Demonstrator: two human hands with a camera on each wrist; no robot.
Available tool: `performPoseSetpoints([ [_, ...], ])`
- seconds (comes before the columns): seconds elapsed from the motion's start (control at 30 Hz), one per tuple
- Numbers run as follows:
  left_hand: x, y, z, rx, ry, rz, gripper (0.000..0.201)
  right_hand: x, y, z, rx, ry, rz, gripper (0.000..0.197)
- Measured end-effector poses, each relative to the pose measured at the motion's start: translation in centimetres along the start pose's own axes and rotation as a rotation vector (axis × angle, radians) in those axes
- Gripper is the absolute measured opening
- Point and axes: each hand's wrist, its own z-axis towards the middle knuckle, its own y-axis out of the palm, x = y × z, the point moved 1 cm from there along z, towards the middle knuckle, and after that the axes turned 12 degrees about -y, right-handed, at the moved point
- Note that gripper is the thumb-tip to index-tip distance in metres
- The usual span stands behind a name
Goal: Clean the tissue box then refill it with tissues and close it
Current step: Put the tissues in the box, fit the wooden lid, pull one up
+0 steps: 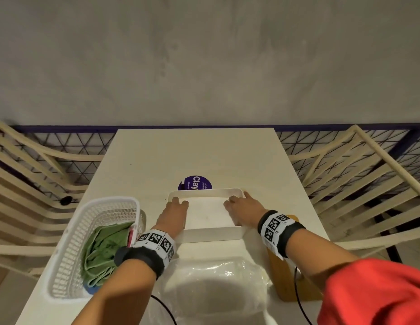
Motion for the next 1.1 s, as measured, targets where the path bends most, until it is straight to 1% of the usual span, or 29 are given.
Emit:
performPoseSetpoints([
  [0.07, -0.2, 0.0, -0.1, -0.004, 0.008, -0.028, 0.036, 0.0, -0.1, -0.4, 0.010, -0.001, 0.032, 0.041],
  [0.1, -0.3, -0.1, -0.2, -0.005, 0.009, -0.038, 0.035, 0.0, -0.2, -0.8, 0.039, -0.015, 0.058, 0.040],
  [0.13, -0.4, -0.1, -0.3, -0.007, 0.008, -0.041, 0.034, 0.2, -0.5, -1.3, 0.086, -0.039, 0.101, 0.043],
  [0.17, -0.5, 0.0, -0.4, -0.003, 0.009, -0.042, 0.034, 0.4, -0.7, -2.1, 0.148, -0.061, 0.169, 0.051],
  [0.2, -0.5, 0.1, -0.6, 0.001, 0.009, -0.044, 0.034, 0.7, -0.8, -3.3, 0.237, -0.052, 0.277, 0.060],
  [0.23, -0.5, 0.2, -0.6, 0.006, 0.011, -0.049, 0.034, 1.0, -0.8, -4.6, 0.353, 0.008, 0.409, 0.065],
  [0.27, -0.5, 0.3, -0.7, 0.010, 0.016, -0.053, 0.034, 1.3, -0.4, -6.2, 0.484, 0.104, 0.521, 0.061],
  [0.3, -0.5, 0.4, -0.7, 0.014, 0.023, -0.057, 0.034, 1.6, 0.4, -7.9, 0.594, 0.232, 0.586, 0.053],
  [0.33, -0.5, 0.4, -0.8, 0.016, 0.030, -0.060, 0.033, 1.7, 1.7, -9.6, 0.634, 0.387, 0.607, 0.045],
  [0.37, -0.5, 0.5, -0.8, 0.018, 0.036, -0.065, 0.032, 1.8, 3.1, -11.3, 0.580, 0.549, 0.616, 0.044],
  [0.4, -0.5, 0.5, -0.8, 0.023, 0.042, -0.067, 0.032, 1.8, 4.7, -12.7, 0.458, 0.700, 0.650, 0.049],
  [0.43, -0.5, 0.5, -0.8, 0.029, 0.048, -0.065, 0.033, 1.5, 6.4, -13.9, 0.305, 0.825, 0.715, 0.062],
  [0.47, -0.4, 0.5, -0.8, 0.032, 0.050, -0.063, 0.035, 1.1, 7.8, -14.9, 0.175, 0.909, 0.798, 0.079],
  [0.5, -0.4, 0.5, -0.8, 0.035, 0.053, -0.065, 0.036, 0.5, 8.9, -15.5, 0.100, 0.953, 0.879, 0.095],
  [0.53, -0.3, 0.4, -0.9, 0.036, 0.054, -0.071, 0.035, 0.0, 9.8, -15.8, 0.079, 0.967, 0.945, 0.108],
  [0.6, -0.3, 0.3, -1.0, 0.036, 0.056, -0.085, 0.028, -1.3, 10.7, -15.6, 0.101, 0.975, 0.995, 0.120],
  [0.7, -0.2, 0.1, -1.3, 0.038, 0.053, -0.098, 0.021, -2.7, 10.9, -14.7, 0.126, 1.029, 0.884, 0.123],
  [0.77, -0.1, 0.0, -1.5, 0.032, 0.047, -0.110, 0.019, -3.1, 11.0, -14.3, 0.136, 1.031, 0.835, 0.127],
  [0.83, 0.0, -0.2, -1.7, 0.020, 0.041, -0.113, 0.019, -3.2, 11.3, -14.2, 0.136, 1.018, 0.846, 0.131],
  [0.9, 0.4, -0.6, -2.1, 0.038, 0.033, -0.107, 0.024, -2.9, 11.3, -14.4, 0.160, 1.033, 0.849, 0.130],
  [0.93, 0.7, -0.8, -2.4, 0.060, 0.032, -0.127, 0.029, -2.7, 11.2, -14.6, 0.194, 1.043, 0.838, 0.126],
  [1.0, 1.7, -1.1, -3.2, 0.120, 0.043, -0.219, 0.042, -2.0, 11.2, -15.1, 0.312, 1.069, 0.819, 0.110],
  [1.07, 3.1, -1.6, -4.1, 0.193, 0.086, -0.277, 0.044, -1.0, 11.4, -15.6, 0.406, 1.073, 0.909, 0.090],
  [1.1, 3.9, -1.9, -4.6, 0.218, 0.113, -0.289, 0.042, -0.5, 11.6, -15.9, 0.414, 1.060, 0.977, 0.082],
])
